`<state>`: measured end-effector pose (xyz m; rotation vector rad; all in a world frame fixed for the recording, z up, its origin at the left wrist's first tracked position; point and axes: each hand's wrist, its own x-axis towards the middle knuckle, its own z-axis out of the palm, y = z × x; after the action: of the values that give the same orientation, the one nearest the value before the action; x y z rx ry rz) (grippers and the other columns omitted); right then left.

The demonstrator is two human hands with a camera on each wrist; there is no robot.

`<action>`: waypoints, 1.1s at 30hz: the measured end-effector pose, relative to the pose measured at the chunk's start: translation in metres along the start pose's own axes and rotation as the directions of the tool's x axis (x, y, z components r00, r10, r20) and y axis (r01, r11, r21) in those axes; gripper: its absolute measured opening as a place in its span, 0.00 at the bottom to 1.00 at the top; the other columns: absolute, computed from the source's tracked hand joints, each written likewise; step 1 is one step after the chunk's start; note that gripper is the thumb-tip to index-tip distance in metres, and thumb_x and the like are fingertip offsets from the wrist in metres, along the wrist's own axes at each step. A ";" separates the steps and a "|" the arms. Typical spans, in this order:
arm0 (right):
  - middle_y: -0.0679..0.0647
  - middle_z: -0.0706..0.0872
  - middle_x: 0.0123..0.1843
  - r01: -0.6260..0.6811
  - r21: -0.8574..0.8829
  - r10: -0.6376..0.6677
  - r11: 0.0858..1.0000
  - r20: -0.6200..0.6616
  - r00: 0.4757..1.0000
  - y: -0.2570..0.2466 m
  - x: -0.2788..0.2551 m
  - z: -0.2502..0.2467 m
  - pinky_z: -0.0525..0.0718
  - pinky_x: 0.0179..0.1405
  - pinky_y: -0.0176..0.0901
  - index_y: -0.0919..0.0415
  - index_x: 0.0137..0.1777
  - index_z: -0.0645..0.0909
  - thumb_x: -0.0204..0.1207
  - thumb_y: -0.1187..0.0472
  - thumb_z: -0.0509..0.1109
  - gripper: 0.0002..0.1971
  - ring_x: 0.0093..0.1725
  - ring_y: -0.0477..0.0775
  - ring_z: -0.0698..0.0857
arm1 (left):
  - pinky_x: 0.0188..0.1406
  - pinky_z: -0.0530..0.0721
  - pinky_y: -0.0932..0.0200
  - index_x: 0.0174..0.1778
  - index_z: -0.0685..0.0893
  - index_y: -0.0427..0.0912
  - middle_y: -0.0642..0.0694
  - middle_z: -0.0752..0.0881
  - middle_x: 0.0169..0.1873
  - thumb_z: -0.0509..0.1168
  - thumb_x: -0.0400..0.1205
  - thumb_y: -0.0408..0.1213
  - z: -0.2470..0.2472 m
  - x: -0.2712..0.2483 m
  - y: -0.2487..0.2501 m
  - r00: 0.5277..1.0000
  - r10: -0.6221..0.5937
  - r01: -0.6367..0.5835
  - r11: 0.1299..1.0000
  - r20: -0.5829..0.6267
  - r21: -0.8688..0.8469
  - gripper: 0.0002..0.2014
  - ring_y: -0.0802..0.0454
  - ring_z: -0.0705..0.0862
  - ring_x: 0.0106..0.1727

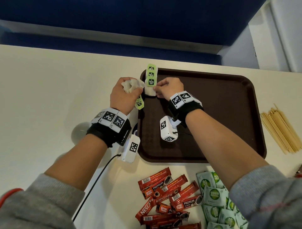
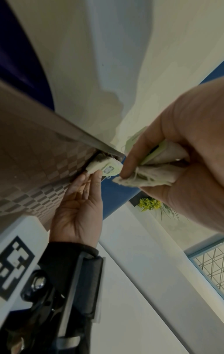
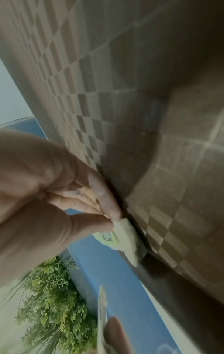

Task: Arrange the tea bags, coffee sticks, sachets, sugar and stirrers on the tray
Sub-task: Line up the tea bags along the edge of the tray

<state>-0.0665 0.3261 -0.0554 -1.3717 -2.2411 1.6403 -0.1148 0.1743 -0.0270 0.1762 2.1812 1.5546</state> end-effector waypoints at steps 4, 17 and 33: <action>0.56 0.87 0.37 -0.020 0.019 0.019 1.000 0.005 1.000 0.000 -0.002 0.001 0.90 0.35 0.43 0.61 0.47 0.79 0.68 0.66 0.79 0.12 0.30 0.50 0.87 | 0.59 0.83 0.46 0.52 0.78 0.47 0.48 0.84 0.48 0.73 0.72 0.39 0.000 0.001 -0.003 1.000 0.010 -0.010 1.000 0.000 0.007 0.15 0.50 0.84 0.51; 0.52 0.86 0.34 0.022 -0.003 -0.021 1.000 0.018 1.000 0.000 -0.003 0.003 0.90 0.41 0.45 0.58 0.48 0.80 0.70 0.68 0.77 0.11 0.33 0.51 0.88 | 0.58 0.84 0.48 0.52 0.79 0.47 0.50 0.84 0.46 0.71 0.67 0.43 0.000 -0.002 -0.001 1.000 -0.006 0.007 1.000 0.007 -0.018 0.18 0.51 0.84 0.50; 0.51 0.88 0.53 0.252 -0.037 -0.236 0.967 0.239 0.942 -0.012 -0.027 -0.012 0.87 0.57 0.53 0.41 0.42 0.83 0.72 0.42 0.71 0.06 0.54 0.52 0.87 | 0.56 0.86 0.45 0.54 0.81 0.43 0.48 0.85 0.45 0.76 0.72 0.37 0.001 -0.017 0.006 0.996 0.025 -0.024 1.000 0.089 -0.014 0.17 0.50 0.85 0.48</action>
<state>-0.0517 0.3165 -0.0293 -0.9023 -2.4941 1.7291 -0.1005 0.1711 -0.0171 0.2639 2.1066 1.5440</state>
